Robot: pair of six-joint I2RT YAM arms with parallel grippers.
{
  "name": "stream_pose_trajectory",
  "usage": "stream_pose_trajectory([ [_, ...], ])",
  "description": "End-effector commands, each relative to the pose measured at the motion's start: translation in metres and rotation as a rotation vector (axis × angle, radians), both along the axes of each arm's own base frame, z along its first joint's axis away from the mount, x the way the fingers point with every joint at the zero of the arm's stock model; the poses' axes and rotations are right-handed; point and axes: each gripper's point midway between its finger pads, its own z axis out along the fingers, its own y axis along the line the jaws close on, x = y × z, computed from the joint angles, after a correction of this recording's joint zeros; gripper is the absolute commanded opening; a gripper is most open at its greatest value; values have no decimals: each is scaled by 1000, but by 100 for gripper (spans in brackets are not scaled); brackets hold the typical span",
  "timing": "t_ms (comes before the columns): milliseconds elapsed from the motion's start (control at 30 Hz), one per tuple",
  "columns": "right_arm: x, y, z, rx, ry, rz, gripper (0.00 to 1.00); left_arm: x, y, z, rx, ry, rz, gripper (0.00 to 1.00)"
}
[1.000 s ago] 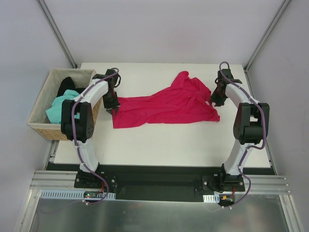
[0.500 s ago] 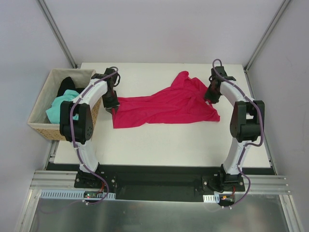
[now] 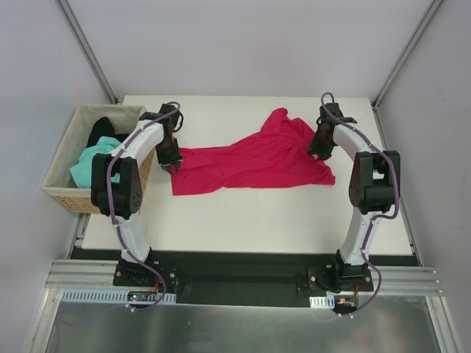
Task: Fold and stack the t-shirts
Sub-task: Fold the flattened tshirt in 1/3 of the way
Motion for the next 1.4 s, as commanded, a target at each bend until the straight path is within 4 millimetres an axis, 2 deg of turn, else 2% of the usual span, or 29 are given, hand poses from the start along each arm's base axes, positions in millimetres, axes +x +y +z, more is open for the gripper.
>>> stream_pose_trajectory([
  [0, 2, 5, -5, 13, 20, 25, 37, 0, 0, 11, 14, -19, 12, 20],
  [200, 3, 8, -12, 23, 35, 34, 35, 0, 1, 8, 18, -10, 16, 20],
  [367, 3, 5, -14, 16, 39, 19, 1, 0, 2, 8, 23, -10, 18, 20],
  [633, 8, -3, 4, -21, -5, 2, 1, 10, -1, 11, 14, -19, 9, 20],
  [767, 18, -6, 24, -46, -46, 13, 1, 16, -2, 16, 11, -36, 3, 20],
  [933, 29, -13, 39, -76, -70, 35, 1, 17, -2, 17, 10, -41, 0, 20],
  [1167, 39, -8, 30, -63, -61, 88, 1, 10, 2, 17, 27, -37, -2, 20],
  [1200, 40, -5, 22, -46, -44, 103, 1, 10, 3, 17, 30, -34, -5, 20],
  [1367, 38, 0, 6, -24, -8, 127, 1, 9, 6, 19, 37, -36, -10, 20],
])
